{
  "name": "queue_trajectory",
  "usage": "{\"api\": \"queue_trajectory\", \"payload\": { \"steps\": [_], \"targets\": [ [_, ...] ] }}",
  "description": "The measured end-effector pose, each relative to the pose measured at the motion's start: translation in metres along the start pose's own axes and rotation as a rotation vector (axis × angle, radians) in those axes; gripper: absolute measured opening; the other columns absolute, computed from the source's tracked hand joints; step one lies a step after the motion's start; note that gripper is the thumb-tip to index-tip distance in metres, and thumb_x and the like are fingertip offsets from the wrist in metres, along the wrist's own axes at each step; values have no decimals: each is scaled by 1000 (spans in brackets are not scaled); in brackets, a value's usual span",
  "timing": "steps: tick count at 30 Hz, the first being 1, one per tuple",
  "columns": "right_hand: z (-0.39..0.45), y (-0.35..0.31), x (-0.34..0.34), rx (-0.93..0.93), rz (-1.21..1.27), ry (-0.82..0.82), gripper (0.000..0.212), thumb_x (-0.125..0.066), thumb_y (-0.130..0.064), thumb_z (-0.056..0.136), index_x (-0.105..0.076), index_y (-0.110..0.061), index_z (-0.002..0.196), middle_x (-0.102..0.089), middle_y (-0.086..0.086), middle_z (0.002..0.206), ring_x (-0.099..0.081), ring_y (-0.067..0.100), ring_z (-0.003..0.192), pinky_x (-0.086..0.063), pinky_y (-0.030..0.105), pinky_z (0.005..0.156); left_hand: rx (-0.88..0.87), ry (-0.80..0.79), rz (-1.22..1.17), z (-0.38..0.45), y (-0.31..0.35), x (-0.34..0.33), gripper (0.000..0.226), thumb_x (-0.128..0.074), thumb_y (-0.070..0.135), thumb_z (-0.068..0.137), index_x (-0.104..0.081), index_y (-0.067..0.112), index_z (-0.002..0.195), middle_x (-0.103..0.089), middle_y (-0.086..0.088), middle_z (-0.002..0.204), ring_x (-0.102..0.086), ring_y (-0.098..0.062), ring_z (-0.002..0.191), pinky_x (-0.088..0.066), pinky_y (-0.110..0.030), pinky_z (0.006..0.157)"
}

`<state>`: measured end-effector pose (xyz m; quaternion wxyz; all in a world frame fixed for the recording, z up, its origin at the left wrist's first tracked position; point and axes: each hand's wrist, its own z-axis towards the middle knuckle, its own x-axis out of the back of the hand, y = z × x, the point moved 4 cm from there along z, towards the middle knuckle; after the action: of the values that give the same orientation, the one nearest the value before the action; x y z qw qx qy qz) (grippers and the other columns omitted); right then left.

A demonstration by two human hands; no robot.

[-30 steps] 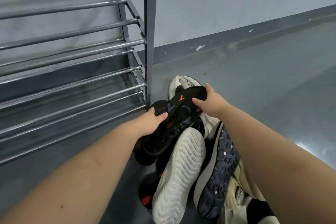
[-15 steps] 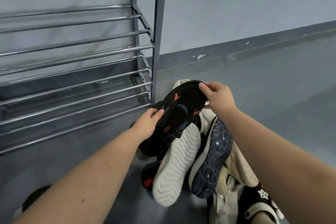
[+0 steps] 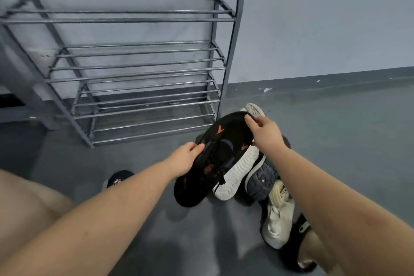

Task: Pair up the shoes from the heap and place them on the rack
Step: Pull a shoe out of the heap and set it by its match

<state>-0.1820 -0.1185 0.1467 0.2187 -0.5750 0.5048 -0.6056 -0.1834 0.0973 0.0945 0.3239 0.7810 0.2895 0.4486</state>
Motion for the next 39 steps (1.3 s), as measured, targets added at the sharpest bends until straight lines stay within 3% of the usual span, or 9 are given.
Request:
{"api": "queue_trajectory", "payload": {
  "steps": [4, 7, 13, 22, 28, 31, 33, 36, 39],
  "targets": [
    [-40, 8, -31, -46, 105, -99, 45, -51, -47, 93, -53, -15, 124, -61, -3, 93, -61, 19, 90, -52, 47, 91, 26, 52, -60, -34, -21, 13, 45, -35, 41, 99, -55, 7, 120, -59, -9, 123, -53, -24, 117, -37, -27, 94],
    [-64, 15, -65, -122, 186, -195, 36, -54, -43, 93, -52, -14, 114, -58, -3, 82, -57, 14, 69, -57, 42, 79, 68, 84, -101, -44, -34, 21, 47, -34, 42, 100, -54, 5, 121, -58, -11, 126, -52, -26, 118, -37, -30, 98],
    [-85, 12, -145, -213, 287, -353, 34, -55, -34, 94, -53, -14, 122, -62, 0, 85, -59, 12, 67, -48, 20, 46, 217, 156, -283, -35, -88, 48, 51, -35, 47, 97, -54, 6, 121, -58, -13, 126, -53, -29, 119, -40, -41, 105],
    [-91, -3, -272, -352, 226, -510, 34, -55, -20, 96, -54, -10, 128, -62, 10, 104, -61, 22, 88, -56, 43, 76, 471, 227, -387, -24, -200, 101, 52, -35, 45, 98, -51, 7, 130, -56, -14, 131, -53, -31, 119, -42, -40, 104],
    [-78, 5, -344, -382, 140, -567, 30, -54, -19, 96, -57, -10, 125, -64, 10, 101, -63, 23, 83, -56, 41, 74, 704, 195, -454, -14, -264, 117, 56, -38, 46, 97, -51, 3, 130, -57, -20, 128, -56, -36, 113, -46, -43, 98],
    [-72, 11, -380, -380, 57, -606, 35, -52, -18, 97, -54, -10, 131, -67, 15, 113, -65, 30, 101, -53, 43, 92, 793, 242, -533, -4, -299, 125, 58, -43, 44, 96, -51, -3, 129, -56, -22, 128, -54, -39, 116, -44, -48, 101],
    [-67, 12, -403, -401, 59, -633, 41, -52, -19, 97, -48, -12, 137, -64, 15, 121, -63, 29, 106, -51, 41, 96, 814, 279, -574, 6, -319, 131, 59, -45, 46, 94, -51, -1, 129, -55, -21, 130, -53, -38, 118, -42, -47, 103],
    [-66, 10, -419, -494, 122, -710, 58, -49, -27, 99, -23, -20, 150, -53, 13, 137, -58, 26, 113, -46, 39, 99, 792, 343, -710, 10, -321, 138, 71, -49, 55, 84, -45, 8, 137, -49, -15, 139, -49, -36, 124, -37, -45, 108],
    [-66, 18, -407, -472, -39, -763, 67, -47, -32, 99, -10, -19, 153, -37, 11, 149, -46, 32, 129, -42, 41, 102, 723, 376, -532, 8, -318, 134, 64, -47, 46, 92, -32, 14, 144, -40, -9, 146, -39, -31, 133, -29, -40, 113]
  ]
}}
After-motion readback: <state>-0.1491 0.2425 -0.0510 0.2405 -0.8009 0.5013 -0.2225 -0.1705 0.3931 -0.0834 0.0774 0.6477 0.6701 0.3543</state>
